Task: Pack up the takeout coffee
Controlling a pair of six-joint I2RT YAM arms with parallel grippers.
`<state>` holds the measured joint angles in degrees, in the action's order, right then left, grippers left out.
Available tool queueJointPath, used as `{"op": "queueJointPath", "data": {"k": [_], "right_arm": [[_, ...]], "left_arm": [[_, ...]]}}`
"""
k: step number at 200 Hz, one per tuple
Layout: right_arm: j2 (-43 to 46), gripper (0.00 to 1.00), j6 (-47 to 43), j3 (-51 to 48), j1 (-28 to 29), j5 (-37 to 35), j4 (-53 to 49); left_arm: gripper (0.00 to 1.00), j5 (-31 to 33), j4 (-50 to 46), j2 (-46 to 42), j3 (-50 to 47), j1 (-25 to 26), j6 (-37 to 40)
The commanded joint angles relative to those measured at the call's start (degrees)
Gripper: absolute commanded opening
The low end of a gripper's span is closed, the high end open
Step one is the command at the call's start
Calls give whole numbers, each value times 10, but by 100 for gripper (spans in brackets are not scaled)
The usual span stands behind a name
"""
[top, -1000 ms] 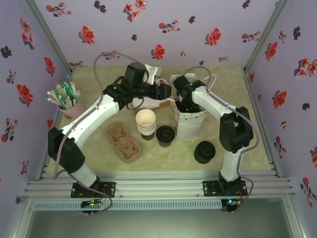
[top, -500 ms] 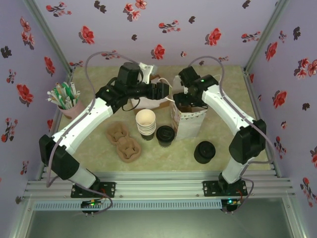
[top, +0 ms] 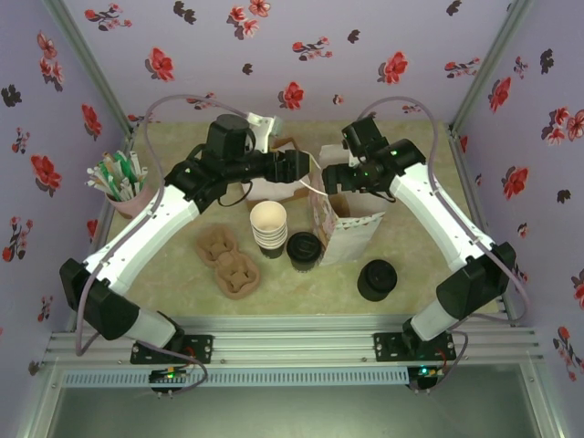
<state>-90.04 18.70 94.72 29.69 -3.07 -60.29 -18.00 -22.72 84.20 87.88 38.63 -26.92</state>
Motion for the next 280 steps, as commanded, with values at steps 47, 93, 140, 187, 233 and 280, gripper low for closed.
{"op": "queueJointPath", "data": {"k": [47,93,140,187,233,280], "right_arm": [[48,99,14,12,4,1,3],[64,99,20,20,5,16,8],[79,99,29,36,10,29,13],[99,99,37,56,15,51,21],[129,99,45,59,15,71,34],[190,99,48,21,15,73,81]], "left_arm": [[99,10,-9,-34,-8,3,4],[99,16,-11,-45,-15,3,7],[99,23,-14,-57,-27,2,14],[99,27,-15,-67,-37,2,17],[99,33,-21,-87,-46,3,20],[99,39,-25,-110,-53,2,25]]}}
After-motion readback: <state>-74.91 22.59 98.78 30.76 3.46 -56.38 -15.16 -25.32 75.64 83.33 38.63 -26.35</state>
